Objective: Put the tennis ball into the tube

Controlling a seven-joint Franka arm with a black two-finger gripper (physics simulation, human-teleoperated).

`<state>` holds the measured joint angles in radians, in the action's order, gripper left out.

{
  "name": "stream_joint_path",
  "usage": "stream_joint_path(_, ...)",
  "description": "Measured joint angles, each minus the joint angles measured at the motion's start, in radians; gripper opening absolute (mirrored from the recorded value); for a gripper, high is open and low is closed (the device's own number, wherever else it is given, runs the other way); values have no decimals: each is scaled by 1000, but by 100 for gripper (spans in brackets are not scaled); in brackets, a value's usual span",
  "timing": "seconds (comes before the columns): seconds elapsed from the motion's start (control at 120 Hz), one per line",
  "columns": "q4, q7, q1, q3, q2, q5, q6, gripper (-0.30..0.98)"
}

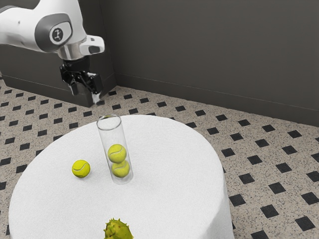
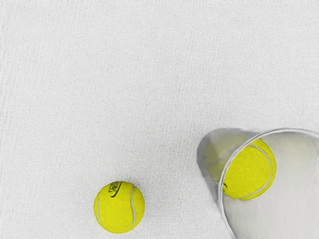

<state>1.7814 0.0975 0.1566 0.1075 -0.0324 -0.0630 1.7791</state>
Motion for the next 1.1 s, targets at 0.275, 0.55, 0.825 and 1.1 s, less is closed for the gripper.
stream_joint_path(0.275, 310, 27, 37, -52, -167, 2, 114, 69)
stream_joint_path(0.55, 480, 42, 57, -121, -49, 15, 379, 69)
stream_joint_path(0.825, 524, 52, 91, -124, 78, 35, 591, 69)
stream_joint_path(1.1, 529, 57, 65, -123, 157, 70, 663, 69)
